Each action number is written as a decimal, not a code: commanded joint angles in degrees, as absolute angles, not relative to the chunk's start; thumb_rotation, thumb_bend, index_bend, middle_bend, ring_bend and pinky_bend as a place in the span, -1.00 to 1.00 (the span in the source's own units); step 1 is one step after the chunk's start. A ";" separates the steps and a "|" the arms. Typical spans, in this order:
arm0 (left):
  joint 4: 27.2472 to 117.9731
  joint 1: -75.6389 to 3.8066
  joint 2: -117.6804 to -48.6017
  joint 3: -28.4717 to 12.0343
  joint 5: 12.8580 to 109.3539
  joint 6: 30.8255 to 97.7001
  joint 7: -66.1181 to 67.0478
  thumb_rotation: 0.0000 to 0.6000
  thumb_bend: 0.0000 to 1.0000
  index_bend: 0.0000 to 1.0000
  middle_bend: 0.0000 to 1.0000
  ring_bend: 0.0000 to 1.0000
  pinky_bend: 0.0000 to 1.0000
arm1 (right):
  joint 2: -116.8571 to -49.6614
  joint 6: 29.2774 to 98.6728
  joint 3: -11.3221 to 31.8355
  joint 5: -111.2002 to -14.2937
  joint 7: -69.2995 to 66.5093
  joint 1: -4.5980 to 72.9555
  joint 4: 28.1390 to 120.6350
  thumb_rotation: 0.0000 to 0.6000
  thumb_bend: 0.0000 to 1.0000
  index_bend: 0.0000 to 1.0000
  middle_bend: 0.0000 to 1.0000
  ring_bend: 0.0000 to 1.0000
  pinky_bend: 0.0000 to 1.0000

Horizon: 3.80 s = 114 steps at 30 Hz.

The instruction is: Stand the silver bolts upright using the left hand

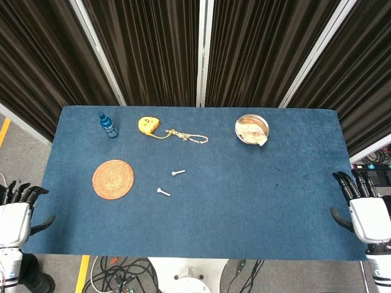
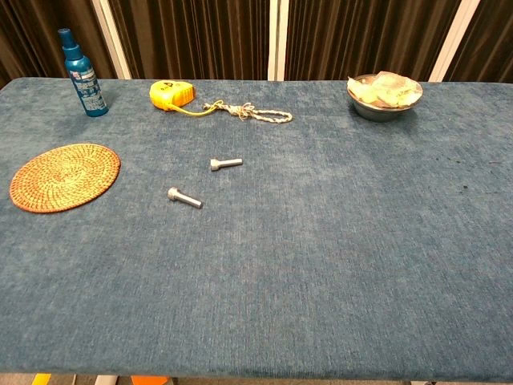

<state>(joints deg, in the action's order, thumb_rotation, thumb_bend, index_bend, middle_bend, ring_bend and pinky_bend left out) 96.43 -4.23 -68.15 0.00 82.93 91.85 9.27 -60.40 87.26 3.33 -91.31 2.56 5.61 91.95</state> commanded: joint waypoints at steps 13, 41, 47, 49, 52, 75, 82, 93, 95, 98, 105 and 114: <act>100.95 -24.73 -74.47 -9.81 80.78 67.14 18.42 1.00 -0.70 -0.28 -0.43 -0.73 -1.00 | -59.08 88.39 3.32 -92.87 3.39 5.64 92.95 1.00 -0.62 -0.81 -0.73 -1.00 -0.99; 71.91 -56.91 -109.87 -21.01 34.77 57.47 48.56 0.98 -0.52 -0.06 -0.47 -0.85 -1.00 | -58.19 87.33 3.89 -90.58 3.32 5.73 92.94 1.00 -0.62 -0.81 -0.73 -1.00 -0.99; 68.93 -59.67 -111.87 -21.97 31.95 56.48 49.50 0.94 -0.48 -0.06 -0.47 -0.85 -1.00 | -58.05 87.37 3.92 -90.07 3.36 5.49 93.06 1.00 -0.62 -0.81 -0.73 -1.00 -0.99; 67.93 -60.28 -112.38 -22.03 30.93 56.15 49.94 0.93 -0.47 -0.06 -0.47 -0.85 -1.00 | -58.00 87.40 3.93 -90.05 3.28 5.46 93.05 1.00 -0.62 -0.81 -0.73 -1.00 -0.99; 66.58 -61.03 -113.12 -21.83 30.02 55.90 50.35 0.93 -0.44 -0.05 -0.47 -0.85 -1.00 | -57.96 87.44 3.98 -89.90 3.09 5.40 92.98 1.00 -0.62 -0.81 -0.73 -1.00 -0.99; 61.48 -63.19 -116.03 -21.24 29.19 55.56 50.40 0.82 -0.38 -0.02 -0.47 -0.85 -1.00 | -57.48 87.53 3.87 -89.71 2.09 5.03 92.91 1.00 -0.62 -0.81 -0.72 -1.00 -0.99; 62.40 -63.05 -115.66 -20.90 28.36 55.54 51.19 0.80 -0.34 0.07 -0.47 -0.85 -1.00 | -57.44 87.90 3.78 -89.67 1.75 4.68 92.78 1.00 -0.62 -0.81 -0.72 -1.00 -0.99; 64.57 -62.30 -115.02 -21.04 30.71 56.39 47.97 0.79 -0.29 0.12 -0.47 -0.85 -1.00 | -57.38 88.39 3.74 -89.89 1.71 4.37 92.85 1.00 -0.62 -0.81 -0.72 -1.00 -0.99; 65.30 -61.75 -114.45 -21.36 32.08 56.51 45.94 0.79 -0.28 0.12 -0.47 -0.85 -1.00 | -57.35 88.54 3.72 -89.93 1.72 4.26 92.88 1.00 -0.62 -0.81 -0.72 -1.00 -0.99; 66.36 -60.99 -113.48 -21.74 33.31 56.34 43.55 0.80 -0.28 0.12 -0.47 -0.85 -1.00 | -57.39 88.59 3.67 -90.09 1.72 4.23 92.89 1.00 -0.62 -0.81 -0.72 -1.00 -0.99; 67.52 -59.03 -111.94 -23.36 35.52 54.36 35.44 0.79 -0.26 0.12 -0.46 -0.85 -1.00 | -57.40 88.88 3.65 -90.36 2.07 4.11 93.18 1.00 -0.62 -0.81 -0.72 -1.00 -0.99; 64.76 -57.82 -112.31 -23.10 40.54 53.24 27.53 0.80 -0.26 0.11 -0.46 -0.85 -1.00 | -57.30 88.60 3.67 -90.34 2.78 4.18 93.80 1.00 -0.62 -0.81 -0.72 -1.00 -0.99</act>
<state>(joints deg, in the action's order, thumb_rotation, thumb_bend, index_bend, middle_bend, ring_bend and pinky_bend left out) 65.32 -58.14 -112.25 -23.20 39.69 53.46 28.45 -57.31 88.62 3.66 -90.34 2.75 4.17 93.78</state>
